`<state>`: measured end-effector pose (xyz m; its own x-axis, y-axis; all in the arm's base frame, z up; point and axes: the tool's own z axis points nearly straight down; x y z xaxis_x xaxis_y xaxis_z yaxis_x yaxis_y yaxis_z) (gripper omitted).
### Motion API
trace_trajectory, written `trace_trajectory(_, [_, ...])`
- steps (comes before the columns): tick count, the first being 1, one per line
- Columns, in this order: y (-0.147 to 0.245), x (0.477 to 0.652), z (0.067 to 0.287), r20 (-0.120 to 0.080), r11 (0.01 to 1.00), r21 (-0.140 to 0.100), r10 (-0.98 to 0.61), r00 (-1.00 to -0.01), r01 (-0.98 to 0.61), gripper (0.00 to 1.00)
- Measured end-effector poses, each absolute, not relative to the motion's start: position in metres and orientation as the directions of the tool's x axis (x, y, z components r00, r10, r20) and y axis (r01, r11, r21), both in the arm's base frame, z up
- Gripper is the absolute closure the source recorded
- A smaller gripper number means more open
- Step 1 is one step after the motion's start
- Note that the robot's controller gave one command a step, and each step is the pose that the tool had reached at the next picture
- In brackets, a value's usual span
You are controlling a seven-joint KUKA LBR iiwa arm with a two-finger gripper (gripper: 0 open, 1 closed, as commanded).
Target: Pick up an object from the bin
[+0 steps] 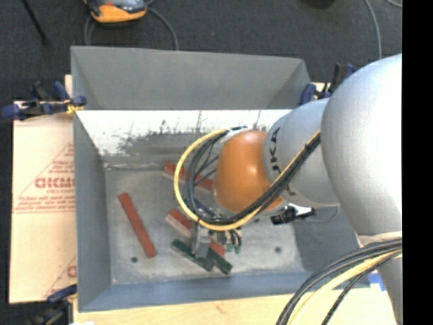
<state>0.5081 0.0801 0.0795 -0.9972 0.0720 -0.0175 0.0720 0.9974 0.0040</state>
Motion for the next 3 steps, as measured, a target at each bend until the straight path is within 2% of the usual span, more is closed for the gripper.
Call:
trace_trajectory(1, [0.08,0.503,0.073,-0.003,0.998,0.001,0.07,-0.998,0.07,0.0])
trace_trajectory(2, [0.08,0.503,0.073,-0.004,0.998,0.001,0.07,-0.998,0.07,0.0])
trace_trajectory(3, [0.081,0.513,0.072,0.0,0.993,0.002,0.114,-0.993,0.114,0.0])
